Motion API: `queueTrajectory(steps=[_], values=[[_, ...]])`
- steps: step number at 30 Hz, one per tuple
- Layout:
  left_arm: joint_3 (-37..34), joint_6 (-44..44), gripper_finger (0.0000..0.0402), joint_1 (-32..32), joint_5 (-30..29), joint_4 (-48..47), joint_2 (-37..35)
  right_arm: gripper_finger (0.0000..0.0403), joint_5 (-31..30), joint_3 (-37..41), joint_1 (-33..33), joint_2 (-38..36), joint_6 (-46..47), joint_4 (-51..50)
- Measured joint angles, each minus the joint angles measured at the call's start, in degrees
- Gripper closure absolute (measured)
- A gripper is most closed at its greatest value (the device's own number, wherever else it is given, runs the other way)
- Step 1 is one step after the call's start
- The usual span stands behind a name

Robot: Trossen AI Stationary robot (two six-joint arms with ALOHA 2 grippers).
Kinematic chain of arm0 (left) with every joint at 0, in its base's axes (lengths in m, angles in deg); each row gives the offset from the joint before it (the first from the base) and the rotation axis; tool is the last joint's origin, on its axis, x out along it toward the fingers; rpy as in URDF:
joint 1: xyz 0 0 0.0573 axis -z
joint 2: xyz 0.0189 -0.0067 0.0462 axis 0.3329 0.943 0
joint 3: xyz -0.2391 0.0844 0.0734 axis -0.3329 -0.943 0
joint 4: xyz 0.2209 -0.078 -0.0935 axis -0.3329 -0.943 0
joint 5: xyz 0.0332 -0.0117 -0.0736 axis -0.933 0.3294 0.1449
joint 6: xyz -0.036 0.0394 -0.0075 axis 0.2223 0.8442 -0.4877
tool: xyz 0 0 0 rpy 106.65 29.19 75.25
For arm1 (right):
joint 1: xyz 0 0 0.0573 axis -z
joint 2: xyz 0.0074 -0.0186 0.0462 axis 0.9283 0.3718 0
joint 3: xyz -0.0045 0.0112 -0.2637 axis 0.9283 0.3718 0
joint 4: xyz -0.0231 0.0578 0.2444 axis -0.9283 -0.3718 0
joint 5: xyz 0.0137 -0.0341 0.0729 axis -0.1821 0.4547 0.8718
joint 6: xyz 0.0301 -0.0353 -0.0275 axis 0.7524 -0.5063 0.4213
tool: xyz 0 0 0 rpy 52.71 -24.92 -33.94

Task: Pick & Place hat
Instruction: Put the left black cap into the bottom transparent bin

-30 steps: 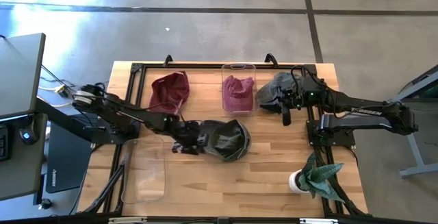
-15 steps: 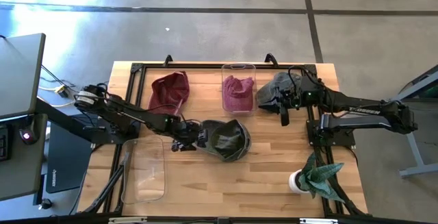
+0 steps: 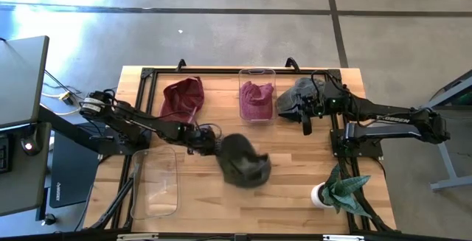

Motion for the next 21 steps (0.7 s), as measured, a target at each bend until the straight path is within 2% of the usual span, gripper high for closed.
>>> queueTrajectory(steps=[3, 6, 10, 14, 18, 21], values=[[0.0, 7.6, 0.0383, -2.4, 4.3, -0.7, -0.8, 0.0401, -0.2, 0.0, -1.4, 0.0, 2.2, 0.0], [0.6, 18.0, 0.0391, -5.6, 8.3, -1.8, -1.1, 0.0401, -1.0, 0.0, -4.0, 0.2, 4.5, 0.7], [2.3, 34.7, 0.0395, -10.5, 14.1, -9.9, -1.8, 0.0402, -8.6, -2.4, -8.8, 1.9, 7.9, 0.2], [3.9, 48.4, 0.0393, -14.8, 15.4, -13.9, -1.7, 0.0402, -16.6, -8.0, -13.6, 7.0, 9.0, -0.1], [4.6, 54.6, 0.0391, -18.0, 17.2, -13.8, -1.7, 0.0402, -21.7, -16.8, -17.0, 14.9, 9.2, -6.2], [4.6, 58.7, 0.0373, -19.9, 21.8, -13.8, -1.7, 0.0402, -23.7, -24.5, -19.1, 21.3, 9.0, -14.1]])
